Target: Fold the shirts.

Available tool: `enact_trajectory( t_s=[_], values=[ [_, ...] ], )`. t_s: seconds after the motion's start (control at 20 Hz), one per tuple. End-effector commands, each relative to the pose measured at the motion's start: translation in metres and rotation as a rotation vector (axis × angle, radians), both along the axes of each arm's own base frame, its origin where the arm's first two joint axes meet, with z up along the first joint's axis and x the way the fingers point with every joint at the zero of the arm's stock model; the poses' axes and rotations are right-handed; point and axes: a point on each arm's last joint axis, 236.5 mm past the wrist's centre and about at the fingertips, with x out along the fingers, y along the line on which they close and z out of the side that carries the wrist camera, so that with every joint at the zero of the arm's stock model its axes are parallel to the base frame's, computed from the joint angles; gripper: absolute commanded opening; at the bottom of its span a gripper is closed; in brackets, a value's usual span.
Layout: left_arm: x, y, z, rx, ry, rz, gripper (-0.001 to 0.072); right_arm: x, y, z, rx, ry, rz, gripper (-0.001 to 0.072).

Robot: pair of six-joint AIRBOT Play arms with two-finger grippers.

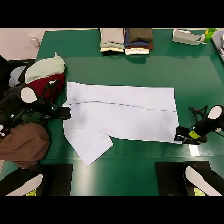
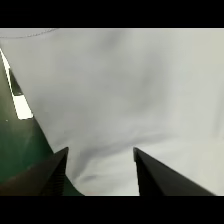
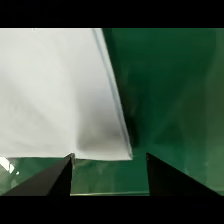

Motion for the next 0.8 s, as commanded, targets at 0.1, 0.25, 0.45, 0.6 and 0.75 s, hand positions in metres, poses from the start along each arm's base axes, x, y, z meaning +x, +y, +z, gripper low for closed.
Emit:
enact_trajectory(
  t_s=[0.1, 0.25, 0.45, 0.6, 0.75],
  values=[
    [-0.003, 0.0, -0.001, 0.004, 0.003, 0.004, 0.0496, 0.019, 0.022, -0.012, 0.019, -0.043, 0.041, 0.0403],
    [-0.011, 0.011, -0.001, 0.048, 0.028, 0.015, 0.0496, 0.029, 0.022, -0.005, -0.012, -0.072, 0.103, 0.0036],
    [-0.044, 0.02, 0.0, 0.065, 0.078, 0.048, 0.0497, 0.036, 0.018, 0.004, -0.038, -0.084, 0.137, 0.0018],
    [-0.081, 0.02, -0.018, 0.046, 0.156, 0.071, 0.0497, 0.042, 0.018, 0.004, -0.042, -0.104, 0.134, 0.0018],
    [-0.101, 0.006, -0.044, 0.032, 0.195, 0.062, 0.0497, 0.044, 0.018, 0.004, -0.043, -0.113, 0.132, 0.0018]
  ],
)
